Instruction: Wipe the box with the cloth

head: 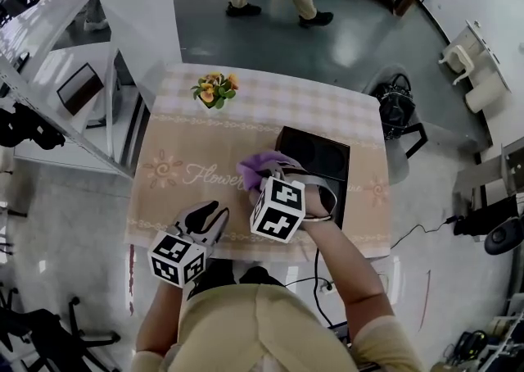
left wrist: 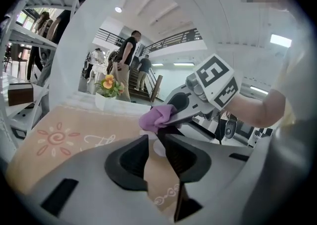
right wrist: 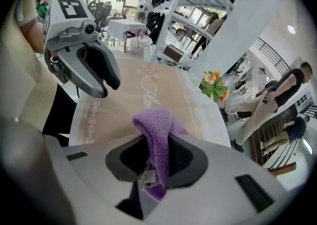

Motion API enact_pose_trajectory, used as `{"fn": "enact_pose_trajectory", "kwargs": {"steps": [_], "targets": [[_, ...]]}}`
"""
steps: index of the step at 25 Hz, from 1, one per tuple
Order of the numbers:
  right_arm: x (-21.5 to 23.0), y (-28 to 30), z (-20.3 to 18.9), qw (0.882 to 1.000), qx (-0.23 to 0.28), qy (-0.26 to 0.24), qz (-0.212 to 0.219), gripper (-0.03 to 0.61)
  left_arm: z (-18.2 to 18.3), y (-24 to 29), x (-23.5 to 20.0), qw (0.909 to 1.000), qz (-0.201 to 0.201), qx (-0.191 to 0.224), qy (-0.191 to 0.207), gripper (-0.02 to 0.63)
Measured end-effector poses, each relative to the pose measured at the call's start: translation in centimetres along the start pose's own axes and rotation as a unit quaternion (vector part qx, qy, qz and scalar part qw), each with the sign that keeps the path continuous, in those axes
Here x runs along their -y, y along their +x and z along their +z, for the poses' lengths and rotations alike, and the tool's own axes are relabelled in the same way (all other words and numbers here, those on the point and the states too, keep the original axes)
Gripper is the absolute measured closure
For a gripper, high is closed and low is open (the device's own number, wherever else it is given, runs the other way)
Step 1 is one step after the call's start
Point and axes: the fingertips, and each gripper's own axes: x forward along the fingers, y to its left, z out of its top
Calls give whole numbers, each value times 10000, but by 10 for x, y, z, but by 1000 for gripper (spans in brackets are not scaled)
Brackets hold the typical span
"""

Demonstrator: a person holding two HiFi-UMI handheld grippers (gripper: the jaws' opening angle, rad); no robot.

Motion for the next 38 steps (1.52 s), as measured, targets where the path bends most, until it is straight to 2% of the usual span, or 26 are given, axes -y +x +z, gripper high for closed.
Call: {"fn": "enact_pose_trajectory", "kwargs": {"steps": [9,12,28,34,38], "targets": [[-44,-16,7,9991,135,-104,383,477,-1,-8,-5,9999,74,-18,70,500],[-59,-24,11,9982,234,-55,557,477,0,-8,-5,9999,71,-9,95,500],[-107,-50,13,9933,634,255,930,477,21,-8,-2,9991,38,126,398,502],[-102,-83,12,9843,1218,777,1015,477,30,4,4,9987,-103,135,482,502],[-79,-113,0,9759,1667,1214,716,477,36,18,13,9983,-296,143,475,502]]}}
